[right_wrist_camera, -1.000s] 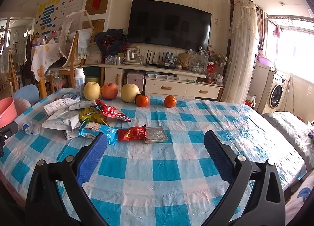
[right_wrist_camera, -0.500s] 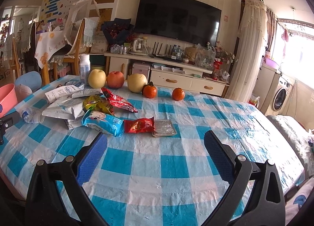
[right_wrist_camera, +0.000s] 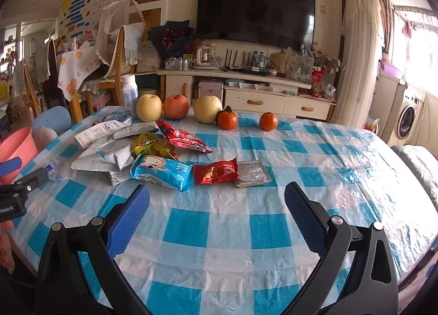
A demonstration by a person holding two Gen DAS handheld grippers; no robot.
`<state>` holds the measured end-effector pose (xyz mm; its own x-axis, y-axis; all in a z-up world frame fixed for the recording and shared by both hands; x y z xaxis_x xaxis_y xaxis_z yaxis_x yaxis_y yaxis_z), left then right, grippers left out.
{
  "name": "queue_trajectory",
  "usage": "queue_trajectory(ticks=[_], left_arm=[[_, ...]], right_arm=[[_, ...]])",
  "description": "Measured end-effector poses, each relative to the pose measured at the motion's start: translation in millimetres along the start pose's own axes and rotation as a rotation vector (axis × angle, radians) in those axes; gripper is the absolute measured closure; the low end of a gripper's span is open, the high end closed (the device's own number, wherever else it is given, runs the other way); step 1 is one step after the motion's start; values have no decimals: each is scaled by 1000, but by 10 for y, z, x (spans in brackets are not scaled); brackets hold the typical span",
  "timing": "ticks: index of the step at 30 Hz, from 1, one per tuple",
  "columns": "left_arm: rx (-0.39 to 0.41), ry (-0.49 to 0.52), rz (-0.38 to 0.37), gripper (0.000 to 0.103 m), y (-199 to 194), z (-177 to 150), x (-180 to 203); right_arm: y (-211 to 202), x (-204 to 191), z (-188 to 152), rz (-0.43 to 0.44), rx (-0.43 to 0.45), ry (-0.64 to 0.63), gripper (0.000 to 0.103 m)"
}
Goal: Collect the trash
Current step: 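Move the left tool toward the crumpled white yogurt bottle while the right tool approaches the red candy wrapper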
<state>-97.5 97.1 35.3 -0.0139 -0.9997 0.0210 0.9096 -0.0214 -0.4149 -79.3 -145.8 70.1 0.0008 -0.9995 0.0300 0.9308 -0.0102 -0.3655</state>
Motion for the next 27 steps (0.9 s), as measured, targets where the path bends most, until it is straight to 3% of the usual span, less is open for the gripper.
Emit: queue_trajectory(ticks=[9, 16, 24, 27], left_arm=[[-75, -48, -57, 4, 271, 27, -173], [-167, -102, -38, 4, 548, -51, -410], [-238, -98, 35, 4, 847, -166, -547], [-264, -110, 52, 4, 935, -203, -585]], right_arm=[[203, -118, 80, 153, -36, 104, 4], [480, -209, 45, 238, -104, 172, 4], [769, -134, 39, 237, -148, 198, 5], [879, -108, -13, 244, -180, 233, 13]])
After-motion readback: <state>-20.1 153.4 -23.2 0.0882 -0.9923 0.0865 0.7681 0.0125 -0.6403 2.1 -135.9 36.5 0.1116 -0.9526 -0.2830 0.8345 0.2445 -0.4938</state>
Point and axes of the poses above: each gripper's, at about its wrist camera, not at the fingertips, and y roughly the way its jaws point, x to its right, z to its top, the point moved 6 cm from there along y, roughly the way its jaws point, and after that the axes turned 11 degrees about x, right-handed, at the moved point
